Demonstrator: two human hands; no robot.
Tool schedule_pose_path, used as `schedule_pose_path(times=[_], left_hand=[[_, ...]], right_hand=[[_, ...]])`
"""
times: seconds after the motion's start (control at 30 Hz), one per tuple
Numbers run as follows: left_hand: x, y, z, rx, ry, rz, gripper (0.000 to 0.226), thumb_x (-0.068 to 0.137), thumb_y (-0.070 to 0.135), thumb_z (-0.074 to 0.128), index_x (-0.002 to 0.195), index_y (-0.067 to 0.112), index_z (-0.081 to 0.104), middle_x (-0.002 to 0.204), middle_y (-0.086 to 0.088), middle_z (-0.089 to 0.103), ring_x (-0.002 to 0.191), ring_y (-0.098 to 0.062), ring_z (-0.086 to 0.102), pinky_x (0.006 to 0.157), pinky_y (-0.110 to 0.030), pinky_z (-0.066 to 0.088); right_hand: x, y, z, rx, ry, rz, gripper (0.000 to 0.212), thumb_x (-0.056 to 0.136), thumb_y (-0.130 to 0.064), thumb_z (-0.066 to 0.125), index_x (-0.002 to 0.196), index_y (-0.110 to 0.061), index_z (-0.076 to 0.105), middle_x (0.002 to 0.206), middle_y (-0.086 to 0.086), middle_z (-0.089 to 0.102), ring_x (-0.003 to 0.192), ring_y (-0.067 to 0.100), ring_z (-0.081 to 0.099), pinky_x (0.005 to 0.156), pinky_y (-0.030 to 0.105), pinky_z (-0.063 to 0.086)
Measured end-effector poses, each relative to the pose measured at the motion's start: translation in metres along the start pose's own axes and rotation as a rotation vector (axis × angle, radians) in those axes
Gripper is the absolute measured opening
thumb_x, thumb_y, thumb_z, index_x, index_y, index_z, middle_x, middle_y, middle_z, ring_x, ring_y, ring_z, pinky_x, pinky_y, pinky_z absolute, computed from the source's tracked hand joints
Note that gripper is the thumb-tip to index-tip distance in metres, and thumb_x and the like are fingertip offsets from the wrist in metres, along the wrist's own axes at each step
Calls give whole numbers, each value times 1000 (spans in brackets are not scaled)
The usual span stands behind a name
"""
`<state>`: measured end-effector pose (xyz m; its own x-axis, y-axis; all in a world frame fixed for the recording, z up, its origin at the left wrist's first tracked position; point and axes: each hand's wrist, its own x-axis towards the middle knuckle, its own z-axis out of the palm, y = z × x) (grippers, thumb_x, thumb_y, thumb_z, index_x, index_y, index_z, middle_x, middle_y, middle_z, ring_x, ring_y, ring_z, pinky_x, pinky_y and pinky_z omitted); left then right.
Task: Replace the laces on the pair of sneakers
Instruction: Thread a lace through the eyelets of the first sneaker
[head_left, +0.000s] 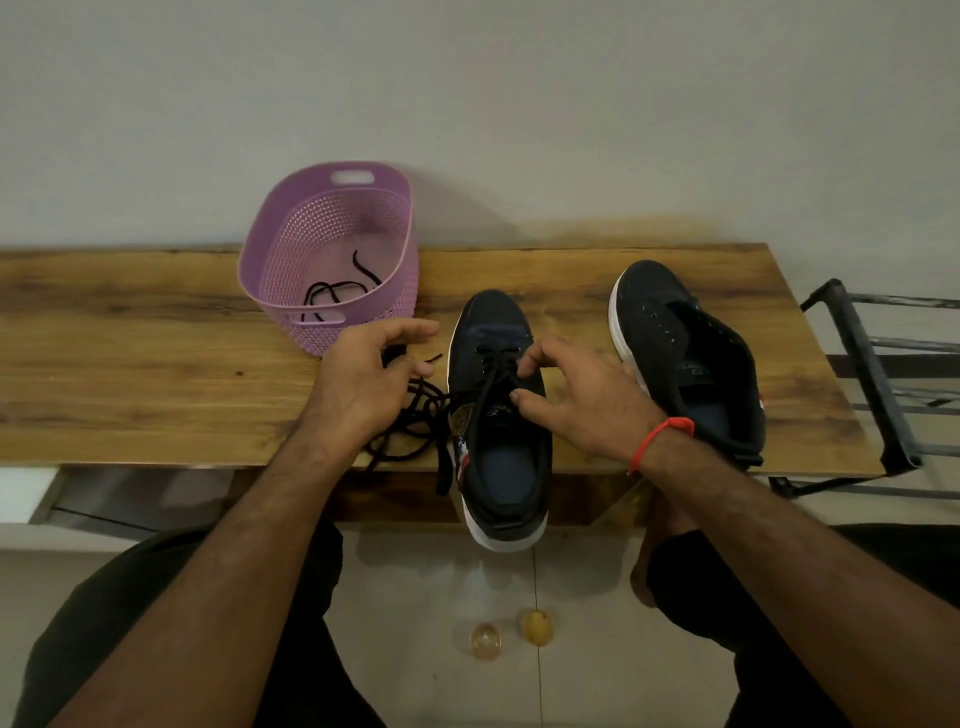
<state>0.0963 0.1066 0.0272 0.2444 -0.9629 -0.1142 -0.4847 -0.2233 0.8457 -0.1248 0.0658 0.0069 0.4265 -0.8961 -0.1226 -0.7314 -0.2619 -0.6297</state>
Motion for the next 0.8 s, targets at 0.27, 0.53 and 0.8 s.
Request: schedule_pose_path(times=[0.27, 0.53, 0.8], left_hand=[[1, 3, -9, -330, -314, -85, 72, 78, 3, 78, 143, 20, 51, 111, -2, 76, 94, -22, 76, 52, -21, 56], [7, 0, 1, -219, 59, -44, 23, 92, 13, 71, 115, 16, 70, 98, 1, 78, 84, -10, 76, 58, -23, 55], [10, 23, 6, -585, 199, 172, 14, 97, 19, 66, 111, 19, 69, 96, 0, 76, 67, -8, 65, 47, -15, 43]], right_hand=[[-1, 0, -9, 21, -35, 46, 19, 83, -42, 68, 96, -35, 56, 120, -13, 63, 112, 15, 61, 100, 46, 48], [-2, -2, -8, 21, -37, 52, 20, 83, -42, 68, 97, -33, 57, 118, -12, 64, 108, 18, 64, 94, 46, 53], [-2, 1, -7, 63, -21, 70, 19, 84, -39, 71, 95, -34, 56, 116, -13, 65, 106, 12, 60, 90, 36, 53]])
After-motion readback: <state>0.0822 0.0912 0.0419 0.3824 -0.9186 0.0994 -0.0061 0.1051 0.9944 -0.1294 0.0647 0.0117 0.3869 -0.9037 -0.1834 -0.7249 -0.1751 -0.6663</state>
